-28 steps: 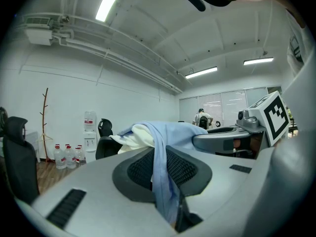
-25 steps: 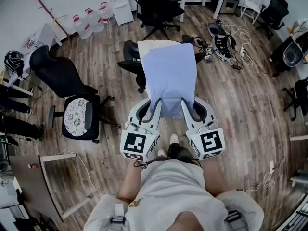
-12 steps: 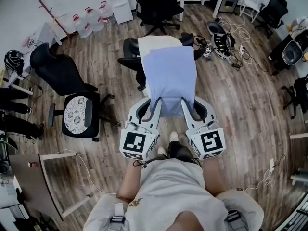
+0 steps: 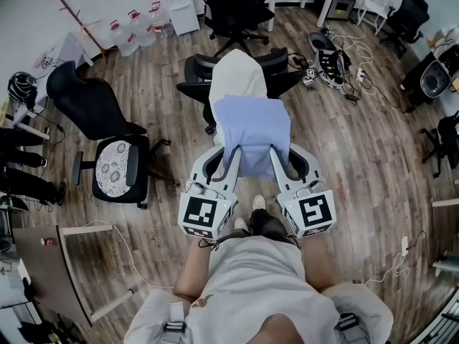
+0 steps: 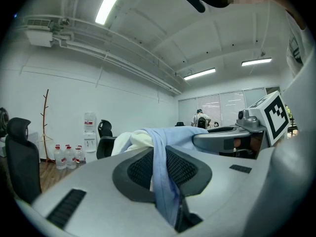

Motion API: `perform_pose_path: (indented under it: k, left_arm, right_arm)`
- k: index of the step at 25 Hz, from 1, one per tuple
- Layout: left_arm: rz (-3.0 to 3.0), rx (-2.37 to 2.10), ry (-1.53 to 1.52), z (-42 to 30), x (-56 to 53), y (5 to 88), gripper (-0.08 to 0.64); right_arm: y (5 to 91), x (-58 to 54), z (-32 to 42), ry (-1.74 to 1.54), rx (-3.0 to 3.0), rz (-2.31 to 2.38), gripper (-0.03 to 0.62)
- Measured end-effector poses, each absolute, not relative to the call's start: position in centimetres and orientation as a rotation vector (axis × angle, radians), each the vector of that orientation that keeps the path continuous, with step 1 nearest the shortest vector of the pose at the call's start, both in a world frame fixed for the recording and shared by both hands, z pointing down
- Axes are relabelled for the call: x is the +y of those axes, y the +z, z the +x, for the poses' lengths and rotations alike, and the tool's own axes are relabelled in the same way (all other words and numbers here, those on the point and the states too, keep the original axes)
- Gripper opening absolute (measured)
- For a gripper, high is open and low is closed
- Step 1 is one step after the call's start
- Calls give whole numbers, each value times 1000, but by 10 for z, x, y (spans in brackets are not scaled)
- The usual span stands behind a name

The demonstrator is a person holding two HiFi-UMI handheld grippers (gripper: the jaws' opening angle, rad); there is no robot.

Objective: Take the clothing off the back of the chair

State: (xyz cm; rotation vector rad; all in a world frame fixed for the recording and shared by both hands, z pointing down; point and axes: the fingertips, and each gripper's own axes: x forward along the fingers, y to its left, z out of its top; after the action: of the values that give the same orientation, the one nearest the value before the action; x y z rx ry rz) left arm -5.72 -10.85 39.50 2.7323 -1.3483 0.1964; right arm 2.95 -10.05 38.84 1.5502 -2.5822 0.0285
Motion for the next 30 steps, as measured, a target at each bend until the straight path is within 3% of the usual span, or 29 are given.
perform_pose_path:
  k: [30]
  left_arm:
    - [2741, -1379, 178, -59, -67, 377, 72]
  right_arm:
    - [368, -61, 26, -39, -2633, 1504, 65]
